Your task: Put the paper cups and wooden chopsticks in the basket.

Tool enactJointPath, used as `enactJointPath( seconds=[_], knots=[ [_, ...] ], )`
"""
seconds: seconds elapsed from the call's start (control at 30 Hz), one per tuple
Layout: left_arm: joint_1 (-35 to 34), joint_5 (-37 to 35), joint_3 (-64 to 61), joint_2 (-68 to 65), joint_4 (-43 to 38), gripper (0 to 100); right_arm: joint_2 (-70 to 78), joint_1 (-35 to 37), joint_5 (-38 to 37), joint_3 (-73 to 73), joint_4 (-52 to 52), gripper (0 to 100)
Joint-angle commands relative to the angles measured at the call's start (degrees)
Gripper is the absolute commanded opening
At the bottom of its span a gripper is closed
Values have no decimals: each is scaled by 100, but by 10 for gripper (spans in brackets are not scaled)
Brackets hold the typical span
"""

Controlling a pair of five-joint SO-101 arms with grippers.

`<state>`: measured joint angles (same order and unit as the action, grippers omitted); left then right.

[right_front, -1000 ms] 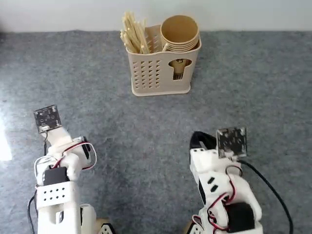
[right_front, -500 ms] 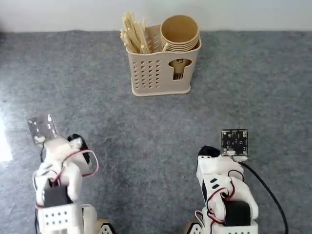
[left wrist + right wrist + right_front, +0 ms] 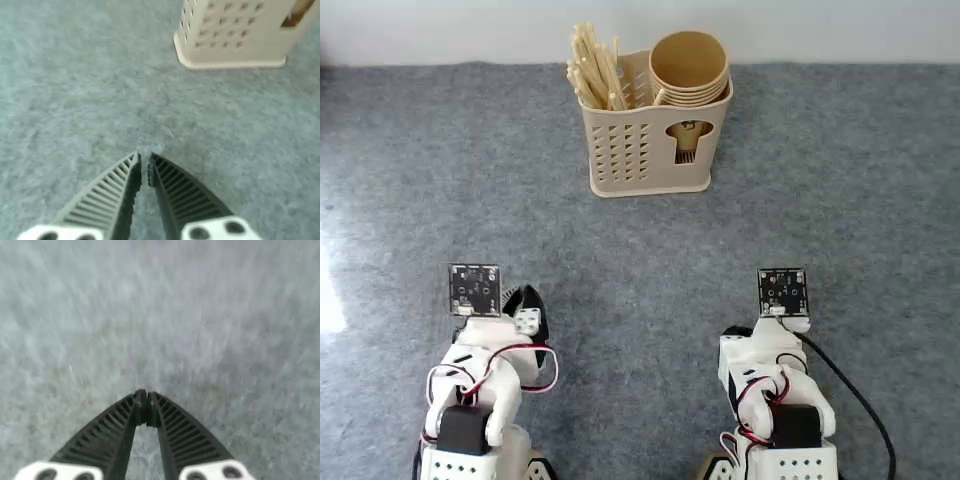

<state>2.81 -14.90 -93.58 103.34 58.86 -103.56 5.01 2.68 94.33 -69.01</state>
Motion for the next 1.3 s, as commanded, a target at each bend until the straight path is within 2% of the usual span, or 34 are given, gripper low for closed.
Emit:
enactJointPath(
  seconds=[0.0, 0.1, 0.27, 0.53, 0.7, 1.27],
  knots=[
    [123, 53, -119, 114, 9, 23, -48, -57, 70, 105, -31, 9],
    [123, 343, -295, 62, 149, 23, -48, -57, 35, 202, -40, 9],
    [97, 914, -286, 70, 1037, 23, -48, -66, 35, 202, -365, 9],
    [88, 1846, -286, 70, 1327, 22, -48, -189, 26, 202, -593, 9],
    [97, 1873, -286, 70, 1284, 22, -48, -409, 62, 211, -593, 9],
    [114, 1873, -286, 70, 1310, 23, -48, -409, 62, 211, -593, 11]
  ],
)
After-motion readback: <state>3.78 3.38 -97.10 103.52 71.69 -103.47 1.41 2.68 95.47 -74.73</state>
